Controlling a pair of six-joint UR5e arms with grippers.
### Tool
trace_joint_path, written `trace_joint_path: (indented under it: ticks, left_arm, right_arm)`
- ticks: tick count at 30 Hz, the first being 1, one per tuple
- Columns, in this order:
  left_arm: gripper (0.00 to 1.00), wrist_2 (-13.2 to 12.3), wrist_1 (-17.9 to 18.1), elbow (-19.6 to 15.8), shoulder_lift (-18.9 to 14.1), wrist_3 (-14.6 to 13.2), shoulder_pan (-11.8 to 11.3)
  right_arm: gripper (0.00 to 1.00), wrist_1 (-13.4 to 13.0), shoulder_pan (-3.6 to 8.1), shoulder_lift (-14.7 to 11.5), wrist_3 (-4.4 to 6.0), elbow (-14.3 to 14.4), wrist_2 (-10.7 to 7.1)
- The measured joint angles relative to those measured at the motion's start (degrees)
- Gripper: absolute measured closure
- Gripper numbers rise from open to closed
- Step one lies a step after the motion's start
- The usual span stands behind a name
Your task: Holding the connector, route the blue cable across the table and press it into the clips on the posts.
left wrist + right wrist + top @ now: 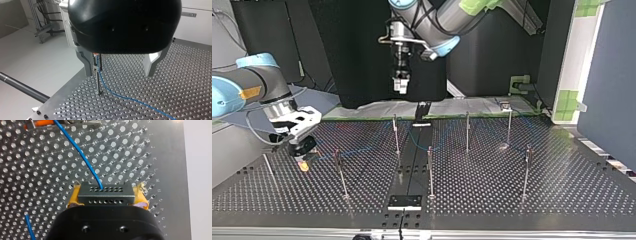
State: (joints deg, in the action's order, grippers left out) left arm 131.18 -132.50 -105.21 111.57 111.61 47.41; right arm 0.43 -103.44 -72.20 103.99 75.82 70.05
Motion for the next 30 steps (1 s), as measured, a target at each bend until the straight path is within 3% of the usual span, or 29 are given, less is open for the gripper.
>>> trace_joint_path:
  ticks: [30]
  left_arm:
    - [0.00,-0.1,14.7,-14.7,0.0,-0.1,0.0]
  right_arm:
    - [1.00,0.1,-0.04,0.1,-0.09,0.0,0.09]
